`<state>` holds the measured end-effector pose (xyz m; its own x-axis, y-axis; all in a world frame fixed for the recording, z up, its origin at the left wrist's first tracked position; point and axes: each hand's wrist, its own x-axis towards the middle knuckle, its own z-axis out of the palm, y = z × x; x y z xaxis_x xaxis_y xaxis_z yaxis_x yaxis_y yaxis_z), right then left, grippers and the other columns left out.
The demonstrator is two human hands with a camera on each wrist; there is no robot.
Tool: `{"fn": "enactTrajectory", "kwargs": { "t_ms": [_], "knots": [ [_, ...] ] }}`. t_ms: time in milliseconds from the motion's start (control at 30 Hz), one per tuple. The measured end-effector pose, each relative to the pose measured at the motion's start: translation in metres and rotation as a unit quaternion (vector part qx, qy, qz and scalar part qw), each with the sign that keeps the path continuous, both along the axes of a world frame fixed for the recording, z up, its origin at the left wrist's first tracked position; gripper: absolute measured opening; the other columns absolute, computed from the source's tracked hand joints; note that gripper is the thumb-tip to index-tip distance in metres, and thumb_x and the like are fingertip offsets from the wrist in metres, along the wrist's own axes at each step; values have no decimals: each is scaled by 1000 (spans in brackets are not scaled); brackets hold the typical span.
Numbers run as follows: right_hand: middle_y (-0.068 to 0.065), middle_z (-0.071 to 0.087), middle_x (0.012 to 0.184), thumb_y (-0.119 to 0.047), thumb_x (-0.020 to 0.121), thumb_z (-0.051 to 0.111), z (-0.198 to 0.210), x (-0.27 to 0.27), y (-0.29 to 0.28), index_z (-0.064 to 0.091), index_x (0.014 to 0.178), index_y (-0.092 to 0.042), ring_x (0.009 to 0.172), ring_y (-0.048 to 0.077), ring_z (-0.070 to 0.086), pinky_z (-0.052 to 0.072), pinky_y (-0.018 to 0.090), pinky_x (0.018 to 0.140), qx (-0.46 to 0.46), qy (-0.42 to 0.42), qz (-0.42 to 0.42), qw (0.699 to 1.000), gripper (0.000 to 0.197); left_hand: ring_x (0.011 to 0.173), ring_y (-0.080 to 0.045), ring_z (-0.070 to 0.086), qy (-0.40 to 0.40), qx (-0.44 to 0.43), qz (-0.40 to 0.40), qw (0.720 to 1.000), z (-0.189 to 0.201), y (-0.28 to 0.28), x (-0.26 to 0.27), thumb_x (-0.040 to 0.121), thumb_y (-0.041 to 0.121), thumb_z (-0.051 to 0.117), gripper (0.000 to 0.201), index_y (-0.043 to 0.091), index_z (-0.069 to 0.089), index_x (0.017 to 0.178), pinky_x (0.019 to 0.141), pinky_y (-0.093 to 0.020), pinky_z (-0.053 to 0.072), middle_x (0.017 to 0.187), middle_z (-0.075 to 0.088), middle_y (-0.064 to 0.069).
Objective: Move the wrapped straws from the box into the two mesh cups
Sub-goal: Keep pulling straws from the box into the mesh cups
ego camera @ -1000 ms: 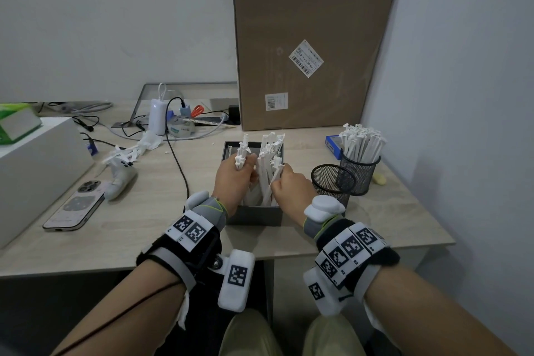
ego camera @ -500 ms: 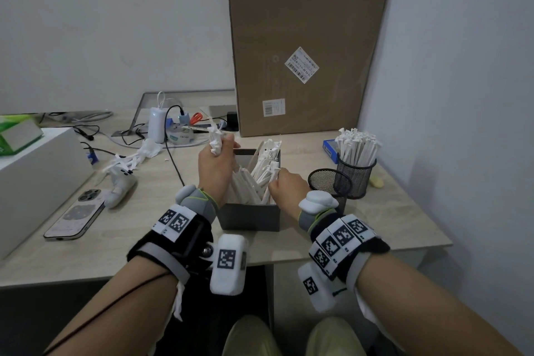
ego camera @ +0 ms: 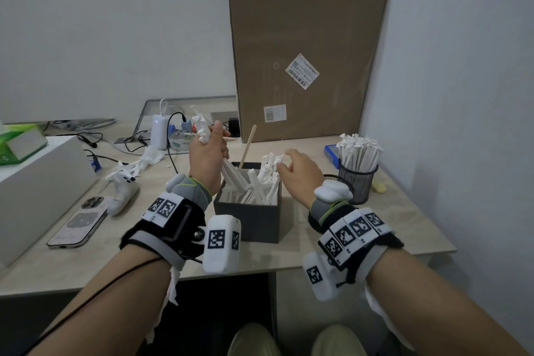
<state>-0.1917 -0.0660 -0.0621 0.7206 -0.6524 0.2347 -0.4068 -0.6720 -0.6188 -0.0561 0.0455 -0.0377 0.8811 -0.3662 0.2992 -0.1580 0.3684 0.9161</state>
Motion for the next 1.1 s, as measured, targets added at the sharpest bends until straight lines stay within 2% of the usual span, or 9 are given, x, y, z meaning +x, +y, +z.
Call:
{"fn": "enactTrajectory", "kwargs": {
  "t_ms": [100, 167, 367, 533, 633, 800, 933, 1000, 1100],
  "knots": [
    [7, 56, 119, -33, 94, 51, 20, 9, 4, 54, 131, -14, 95, 16, 53, 40, 28, 85, 5, -74, 62, 995, 42, 43, -7, 36, -18, 15, -11, 1000, 1, -2, -2, 97, 29, 49, 33, 16, 56, 67, 52, -25, 35, 42, 42, 12],
    [7, 63, 114, -30, 93, 55, 29, 19, 10, 62, 123, -12, 95, 17, 58, 43, 27, 86, 22, -88, 101, 991, 36, 45, -8, 38, -37, 27, -19, 999, 1, -3, -3, 96, 31, 49, 32, 17, 57, 68, 53, -26, 35, 43, 42, 12],
    [14, 74, 78, -14, 88, 57, 35, 37, 28, 75, 82, -3, 78, 27, 70, 56, 43, 79, 63, -134, 138, 979, 22, 51, -15, 43, -59, 42, -4, 997, -2, -8, -11, 95, 32, 51, 37, 25, 56, 58, 59, -33, 38, 44, 49, 9],
    [10, 73, 68, -18, 86, 59, 29, 47, 32, 74, 70, -6, 71, 27, 69, 56, 48, 75, 58, -154, 105, 981, 25, 73, -23, 57, -39, 43, -8, 998, -6, -13, -14, 92, 39, 50, 30, 26, 63, 69, 72, -42, 46, 71, 61, -2],
    [8, 72, 68, -19, 85, 59, 28, 46, 31, 74, 70, -9, 71, 27, 68, 56, 48, 73, 52, -162, 99, 980, 23, 77, -22, 58, -47, 28, -11, 998, -6, -14, -18, 93, 42, 47, 31, 27, 65, 72, 73, -40, 49, 78, 62, -6],
    [8, 70, 66, -18, 85, 63, 30, 45, 25, 74, 73, -7, 68, 26, 67, 56, 45, 74, 91, -175, 98, 975, 20, 67, -13, 62, -46, 0, -50, 998, -6, -13, -26, 100, 36, 37, 37, 11, 60, 84, 58, -22, 54, 78, 63, -5],
    [1, 66, 69, -19, 89, 62, 26, 44, 21, 75, 82, -7, 70, 20, 67, 58, 33, 71, 121, -175, 112, 971, 19, 57, -4, 61, -74, 38, -72, 994, -5, -12, -28, 100, 26, 42, 34, 3, 61, 82, 52, -20, 51, 73, 65, -3],
    [6, 70, 76, -19, 91, 59, 23, 45, 19, 75, 90, -5, 76, 22, 71, 58, 28, 73, 145, -174, 130, 965, 21, 60, -8, 62, -72, 47, -70, 994, -3, -13, -26, 98, 22, 47, 31, 8, 62, 75, 57, -27, 52, 72, 66, -2],
    [11, 73, 100, -15, 92, 56, 18, 41, 14, 71, 108, -7, 92, 21, 70, 57, 36, 86, 170, -173, 121, 962, 23, 76, -22, 65, -57, 42, -31, 997, 4, -12, -13, 98, 27, 46, 31, 14, 62, 75, 78, -39, 52, 79, 67, -7]
  ]
}}
